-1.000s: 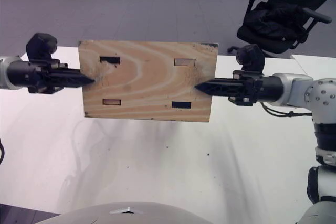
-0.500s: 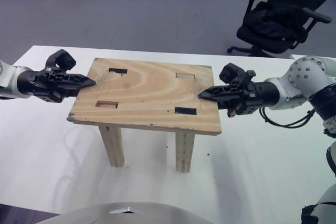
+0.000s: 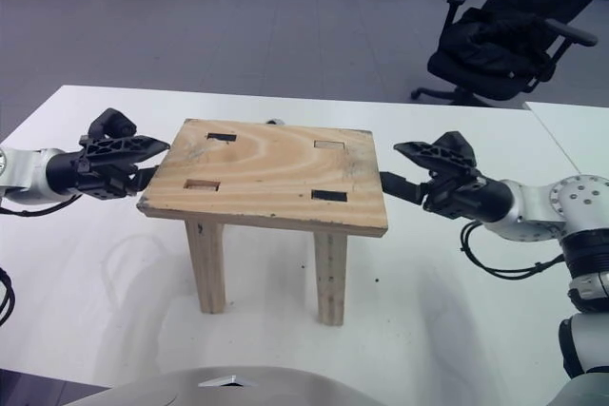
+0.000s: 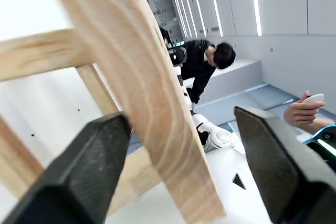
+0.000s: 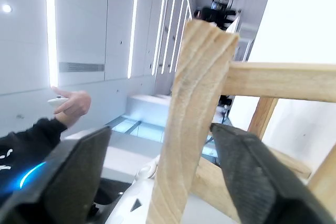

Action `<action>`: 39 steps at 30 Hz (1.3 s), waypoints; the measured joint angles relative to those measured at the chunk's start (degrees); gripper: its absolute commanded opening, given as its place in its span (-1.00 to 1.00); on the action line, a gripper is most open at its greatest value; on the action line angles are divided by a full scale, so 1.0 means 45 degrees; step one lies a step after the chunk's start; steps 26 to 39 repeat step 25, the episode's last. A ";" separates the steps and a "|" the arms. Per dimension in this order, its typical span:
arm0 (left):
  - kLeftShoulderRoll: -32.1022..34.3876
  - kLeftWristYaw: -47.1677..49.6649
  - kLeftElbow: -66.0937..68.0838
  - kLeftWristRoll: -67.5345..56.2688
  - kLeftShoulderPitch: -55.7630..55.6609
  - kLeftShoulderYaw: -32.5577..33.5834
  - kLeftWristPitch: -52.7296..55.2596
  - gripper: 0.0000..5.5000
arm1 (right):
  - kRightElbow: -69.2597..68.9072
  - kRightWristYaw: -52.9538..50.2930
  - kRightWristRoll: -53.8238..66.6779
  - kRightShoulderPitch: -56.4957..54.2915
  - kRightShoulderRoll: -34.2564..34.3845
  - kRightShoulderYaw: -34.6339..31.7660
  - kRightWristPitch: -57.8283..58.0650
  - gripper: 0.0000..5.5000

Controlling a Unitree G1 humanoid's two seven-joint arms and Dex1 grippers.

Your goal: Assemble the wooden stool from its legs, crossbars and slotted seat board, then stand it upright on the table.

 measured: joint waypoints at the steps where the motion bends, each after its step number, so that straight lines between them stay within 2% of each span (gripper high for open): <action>1: 0.0172 0.0031 0.0316 0.0305 0.0190 0.0432 -0.0042 0.50 | -0.0096 -0.0594 0.0045 0.0456 -0.0014 -0.0874 -0.0272 0.49; 3: 0.0509 -0.0087 0.1577 0.0865 0.0005 0.1484 -0.0176 0.63 | -0.0243 -0.2346 0.0059 0.1384 0.0175 -0.2757 -0.1712 0.49; 5: 0.0819 -0.0882 0.1792 0.2368 0.0008 0.2025 -0.1404 0.75 | -0.0927 -0.4080 -0.1031 0.1872 0.1307 -0.4086 -0.4267 0.49; 7: 0.0952 -0.1525 0.1836 0.4712 0.0243 0.1964 -0.4185 0.75 | -0.1896 -0.4907 -0.3926 0.2146 0.2541 -0.4236 -0.7215 0.49; 10: 0.0494 -0.0850 0.1887 0.8062 0.0376 0.1532 -0.8938 0.75 | -0.1796 -0.5935 -0.8258 0.2179 0.3893 -0.3553 -1.1403 0.49; 12: -0.0577 0.0669 0.1866 0.9968 0.0731 0.1501 -1.2245 0.75 | -0.1050 -0.6789 -1.1055 0.2162 0.4922 -0.3163 -1.4328 0.49; 14: -0.2436 0.3454 0.2090 1.2253 0.1581 0.1632 -1.6218 0.75 | 0.0446 -0.7610 -1.3970 0.1968 0.6028 -0.2890 -1.7592 0.49; 16: -0.3886 0.5274 0.3000 1.4585 0.2279 0.1385 -1.9241 0.75 | 0.2227 -0.7865 -1.5953 0.1275 0.6708 -0.2924 -1.9801 0.49; 17: -0.4314 0.5542 0.3400 1.5339 0.2382 0.1134 -1.9984 0.75 | 0.2768 -0.7853 -1.6456 0.0922 0.6928 -0.2971 -2.0359 0.49; 20: -0.4817 0.5606 0.3999 1.6427 0.2085 0.1114 -2.0994 0.75 | 0.3882 -0.7667 -1.7530 0.0232 0.7208 -0.3401 -2.1328 0.49; 25: -0.5492 0.5528 0.3948 1.7282 0.2077 0.1245 -2.1250 0.75 | 0.4258 -0.7496 -1.8272 0.0549 0.7529 -0.4273 -2.1671 0.49; 39: -0.5492 0.5528 0.3948 1.7282 0.2077 0.1245 -2.1250 0.75 | 0.4258 -0.7496 -1.8272 0.0549 0.7529 -0.4273 -2.1671 0.49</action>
